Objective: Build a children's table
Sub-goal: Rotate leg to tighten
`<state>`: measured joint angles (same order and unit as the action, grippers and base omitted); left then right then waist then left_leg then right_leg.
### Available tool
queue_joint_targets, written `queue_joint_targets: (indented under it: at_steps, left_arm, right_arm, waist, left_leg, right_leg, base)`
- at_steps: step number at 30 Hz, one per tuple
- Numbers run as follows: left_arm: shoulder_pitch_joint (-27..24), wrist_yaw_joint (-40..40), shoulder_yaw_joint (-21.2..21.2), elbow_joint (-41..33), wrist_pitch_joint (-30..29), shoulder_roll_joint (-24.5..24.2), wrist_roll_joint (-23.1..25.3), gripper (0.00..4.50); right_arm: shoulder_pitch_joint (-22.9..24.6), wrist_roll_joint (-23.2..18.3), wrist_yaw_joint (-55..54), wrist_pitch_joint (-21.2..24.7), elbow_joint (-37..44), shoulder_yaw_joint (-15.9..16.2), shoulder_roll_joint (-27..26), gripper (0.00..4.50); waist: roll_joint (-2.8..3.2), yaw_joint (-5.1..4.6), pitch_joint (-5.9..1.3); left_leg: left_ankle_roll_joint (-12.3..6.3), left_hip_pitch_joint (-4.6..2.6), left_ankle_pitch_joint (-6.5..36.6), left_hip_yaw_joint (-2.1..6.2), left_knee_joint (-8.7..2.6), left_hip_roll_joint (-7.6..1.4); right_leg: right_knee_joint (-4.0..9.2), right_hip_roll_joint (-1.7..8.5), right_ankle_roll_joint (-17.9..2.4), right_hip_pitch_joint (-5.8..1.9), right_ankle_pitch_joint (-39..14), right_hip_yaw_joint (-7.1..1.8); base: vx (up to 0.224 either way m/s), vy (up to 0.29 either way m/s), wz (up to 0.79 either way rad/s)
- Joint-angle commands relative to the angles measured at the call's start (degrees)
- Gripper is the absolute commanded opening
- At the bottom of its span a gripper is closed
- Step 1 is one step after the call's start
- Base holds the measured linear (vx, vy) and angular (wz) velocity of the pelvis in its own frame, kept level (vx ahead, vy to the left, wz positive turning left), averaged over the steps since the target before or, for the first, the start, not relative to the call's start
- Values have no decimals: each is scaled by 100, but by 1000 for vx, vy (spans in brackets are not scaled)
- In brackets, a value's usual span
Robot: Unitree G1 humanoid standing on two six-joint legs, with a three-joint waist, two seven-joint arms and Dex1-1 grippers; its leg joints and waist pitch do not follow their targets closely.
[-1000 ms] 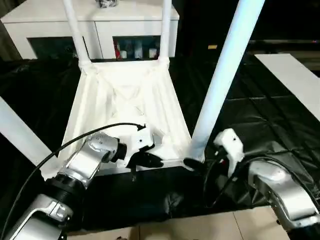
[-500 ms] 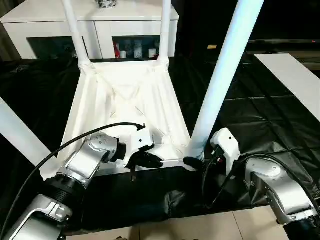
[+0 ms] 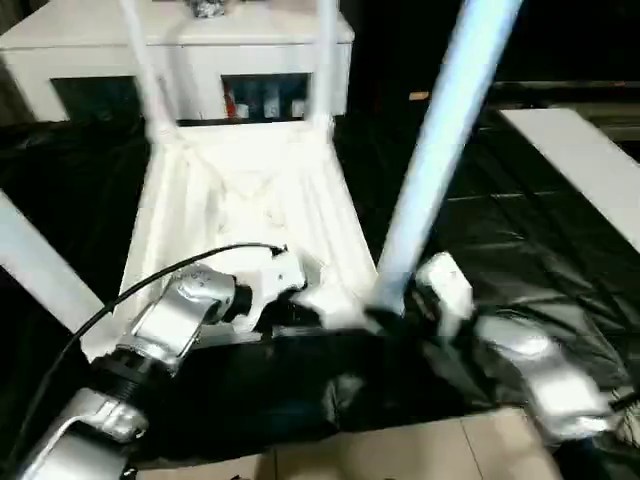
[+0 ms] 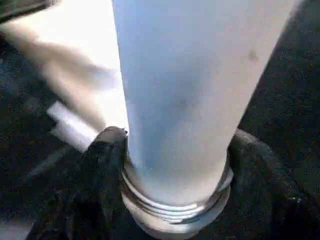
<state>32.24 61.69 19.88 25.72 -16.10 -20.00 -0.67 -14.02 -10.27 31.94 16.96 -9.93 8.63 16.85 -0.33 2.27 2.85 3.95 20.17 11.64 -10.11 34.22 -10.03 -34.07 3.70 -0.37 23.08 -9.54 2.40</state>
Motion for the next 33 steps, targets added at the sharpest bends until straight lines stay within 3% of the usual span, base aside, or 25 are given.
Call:
queue_joint_targets:
  at_steps: [1, 5, 8, 11, 15, 16, 19, 21, 22, 24, 25, 27, 28, 29, 31, 33]
  left_arm:
    - [205, -688, -110, 462, -20, 343, 105, 0]
    - [458, -1572, -273, 925, -104, 790, 205, 0]
    - [793, -2828, -413, 1516, -133, 1350, 447, 0]
    - [936, -3341, -379, 1796, -18, 1597, 597, 0]
    - [999, -3520, -261, 1972, 187, 1713, 743, 0]
    - [1000, -3527, -246, 1977, 220, 1718, 757, 0]
    - [1005, -3503, -228, 2046, 305, 1700, 790, 0]
    - [998, -3385, -236, 2102, 426, 1580, 827, 0]
    - [995, -3340, -240, 2106, 454, 1543, 828, 0]
    - [959, -3052, -228, 2081, 598, 1400, 832, 0]
    - [891, -2891, -267, 1993, 604, 1268, 819, 0]
    - [866, -2815, -258, 1957, 610, 1221, 819, 0]
    - [782, -2537, -258, 1825, 606, 1074, 753, 0]
    - [760, -2469, -264, 1786, 593, 1027, 734, 0]
    - [693, -2096, -200, 1682, 728, 858, 685, 0]
    - [534, -1332, -62, 1376, 813, 569, 545, 0]
  right_arm:
    - [-197, 175, -1009, 17, -503, -371, -365, 266]
    - [-491, 393, -1888, -112, -930, -385, -893, 266]
    - [-1059, 625, -2956, -314, -1650, -400, -1704, 265]
    - [-1374, 870, -3226, -464, -1953, -165, -2005, 265]
    - [-1396, 786, -2920, -596, -1898, -90, -2191, 265]
    - [-1369, 733, -2851, -585, -1835, -101, -2204, 318]
    - [-1326, 753, -2904, -618, -1763, -186, -2194, 332]
    - [-1211, 825, -2989, -602, -1537, -281, -2070, 350]
    - [-1163, 832, -2994, -580, -1438, -297, -2021, 360]
    - [-961, 812, -2962, -469, -1036, -359, -1840, 375]
    - [-728, 724, -2802, -317, -614, -410, -1641, 388]
    - [-650, 702, -2768, -300, -478, -431, -1582, 396]
    - [-388, 618, -2454, -198, -12, -422, -1306, 413]
    - [-299, 592, -2341, -177, 143, -420, -1215, 413]
    - [-37, 500, -1931, -87, 554, -489, -941, 436]
    - [284, 24, -1111, 159, 1029, -598, -464, 444]
  waist:
    - [-30, -29, -273]
    - [-44, -63, -292]
    - [-35, -73, -301]
    - [-50, -53, -317]
    - [-55, -35, -333]
    - [-51, -30, -340]
    - [-34, -42, -325]
    - [-39, -119, -310]
    - [-20, -159, -338]
    - [-34, -154, -332]
    - [-39, -125, -341]
    - [-18, -100, -344]
    - [2, -85, -335]
    - [-10, -69, -339]
    - [5, -55, -338]
    - [24, -41, -332]
  left_leg:
    - [-8, -29, 1577, 97, -452, -237]
    - [12, -24, 1674, 121, -455, -228]
    - [9, -27, 1576, 112, -452, -221]
    - [-1, -50, 1529, 97, -434, -213]
    - [-145, 12, 1283, 92, -446, -227]
    - [-189, 20, 1189, 88, -442, -231]
    - [-216, 40, 1241, 88, -453, -227]
    - [-173, 139, 1379, 147, -503, -218]
    - [-124, 141, 1352, 174, -503, -231]
    - [-164, 52, 1379, 134, -464, -234]
    - [-251, 77, 1150, 122, -460, -234]
    - [-287, 60, 1059, 119, -455, -251]
    - [-300, 66, 1024, 118, -461, -252]
    - [-312, 70, 989, 118, -456, -261]
    - [-343, 54, 1037, 108, -453, -258]
    - [-366, 55, 1136, 118, -461, -272]
  right_leg:
    - [531, 415, -893, -192, -2659, -223]
    - [560, 415, -753, -192, -2832, -210]
    - [561, 411, -752, -161, -2743, -220]
    - [561, 405, -752, -155, -2593, -220]
    - [492, 401, -834, -212, -1979, -235]
    - [462, 409, -918, -231, -1784, -235]
    - [469, 400, -942, -238, -1789, -230]
    - [480, 412, -771, -316, -2182, -188]
    - [481, 432, -741, -321, -2223, -181]
    - [524, 409, -809, -237, -2072, -215]
    - [468, 405, -927, -281, -1661, -231]
    - [452, 405, -979, -268, -1482, -229]
    - [441, 400, -1027, -276, -1371, -229]
    - [418, 404, -1058, -291, -1253, -232]
    - [425, 403, -1106, -291, -1225, -237]
    - [426, 413, -1129, -297, -1298, -243]
  base:
    - [-61, 3, -2]
    - [0, 0, 0]
    - [0, 0, 0]
    - [0, 0, 0]
    - [0, 0, 0]
    - [0, 0, 0]
    - [0, 0, 0]
    - [0, 0, 0]
    - [0, 0, 0]
    - [0, 0, 0]
    - [0, 0, 0]
    - [0, 0, 0]
    - [0, 0, 0]
    - [0, 0, 0]
    - [0, 0, 0]
    - [0, 0, 0]
